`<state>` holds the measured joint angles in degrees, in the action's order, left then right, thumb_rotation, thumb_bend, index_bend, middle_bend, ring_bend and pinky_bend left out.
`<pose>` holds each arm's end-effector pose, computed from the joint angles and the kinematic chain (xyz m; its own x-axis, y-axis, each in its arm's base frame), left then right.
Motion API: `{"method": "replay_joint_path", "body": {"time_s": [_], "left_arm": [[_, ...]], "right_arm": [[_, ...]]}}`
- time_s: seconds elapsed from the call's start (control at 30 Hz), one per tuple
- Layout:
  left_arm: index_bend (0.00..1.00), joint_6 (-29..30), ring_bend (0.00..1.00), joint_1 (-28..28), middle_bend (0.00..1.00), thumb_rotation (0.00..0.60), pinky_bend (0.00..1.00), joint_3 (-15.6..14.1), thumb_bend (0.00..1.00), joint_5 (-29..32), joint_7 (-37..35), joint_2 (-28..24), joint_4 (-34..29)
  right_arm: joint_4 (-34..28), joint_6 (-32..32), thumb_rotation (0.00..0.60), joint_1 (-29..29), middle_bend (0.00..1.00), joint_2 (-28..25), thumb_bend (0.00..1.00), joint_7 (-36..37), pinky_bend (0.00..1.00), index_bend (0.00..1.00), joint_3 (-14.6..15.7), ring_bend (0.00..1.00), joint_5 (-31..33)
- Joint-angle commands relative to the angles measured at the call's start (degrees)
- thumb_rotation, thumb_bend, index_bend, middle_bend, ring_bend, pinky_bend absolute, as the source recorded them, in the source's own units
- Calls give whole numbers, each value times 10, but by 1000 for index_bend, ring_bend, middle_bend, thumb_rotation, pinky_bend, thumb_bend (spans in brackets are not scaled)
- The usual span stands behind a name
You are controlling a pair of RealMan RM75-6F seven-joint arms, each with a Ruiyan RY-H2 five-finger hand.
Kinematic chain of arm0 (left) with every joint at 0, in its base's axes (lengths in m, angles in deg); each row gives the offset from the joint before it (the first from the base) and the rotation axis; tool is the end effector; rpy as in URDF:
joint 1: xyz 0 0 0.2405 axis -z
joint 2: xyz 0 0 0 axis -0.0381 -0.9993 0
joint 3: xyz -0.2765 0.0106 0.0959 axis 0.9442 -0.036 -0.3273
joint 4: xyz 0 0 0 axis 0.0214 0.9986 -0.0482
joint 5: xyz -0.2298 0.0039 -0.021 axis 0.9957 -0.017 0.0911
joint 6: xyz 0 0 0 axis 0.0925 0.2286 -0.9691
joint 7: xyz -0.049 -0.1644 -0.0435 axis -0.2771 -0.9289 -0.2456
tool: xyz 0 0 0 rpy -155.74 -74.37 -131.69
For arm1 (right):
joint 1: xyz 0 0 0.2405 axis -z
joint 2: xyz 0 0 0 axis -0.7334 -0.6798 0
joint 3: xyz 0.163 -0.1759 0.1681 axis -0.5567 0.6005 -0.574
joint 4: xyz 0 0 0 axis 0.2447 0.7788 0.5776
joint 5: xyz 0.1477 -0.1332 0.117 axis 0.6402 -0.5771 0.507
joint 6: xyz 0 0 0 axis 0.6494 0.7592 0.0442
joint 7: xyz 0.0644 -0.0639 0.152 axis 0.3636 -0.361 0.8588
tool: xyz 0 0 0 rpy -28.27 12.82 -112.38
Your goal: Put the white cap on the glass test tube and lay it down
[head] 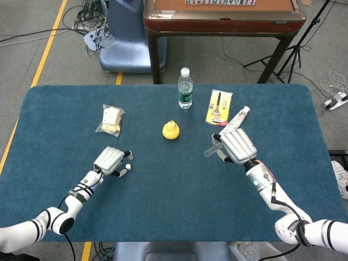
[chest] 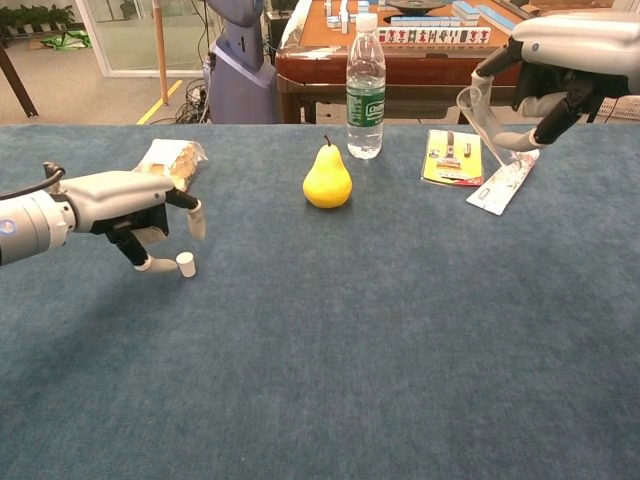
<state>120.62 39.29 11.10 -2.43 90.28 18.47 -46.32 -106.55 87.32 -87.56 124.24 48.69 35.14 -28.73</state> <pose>-0.2178 0.4198 -0.0550 0.5201 0.3065 0.7972 0.8236 -0.4273 -0.3730 -0.1631 -0.3925 0.0632 0.5252 -0.1306 0.8409 -0.7992 -0.4152 0.4346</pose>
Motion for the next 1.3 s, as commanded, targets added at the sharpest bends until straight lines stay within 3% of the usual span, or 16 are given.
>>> {"method": "replay_joint_path", "body": {"time_s": [0.03,1.3], "left_arm": [[396,-1,1000,3,962,600,1000,-2,248,3,3,5,3],[487,-8,1000,19,971,600,1000,-12,277,29,-4,22,28]], "right_arm": [[1,-1,600,1,1000,-1,539,2,1000,716,1,1000,0],[13,-10,600,6,1000,1,539,19,1000,739,5,1000,1]]}}
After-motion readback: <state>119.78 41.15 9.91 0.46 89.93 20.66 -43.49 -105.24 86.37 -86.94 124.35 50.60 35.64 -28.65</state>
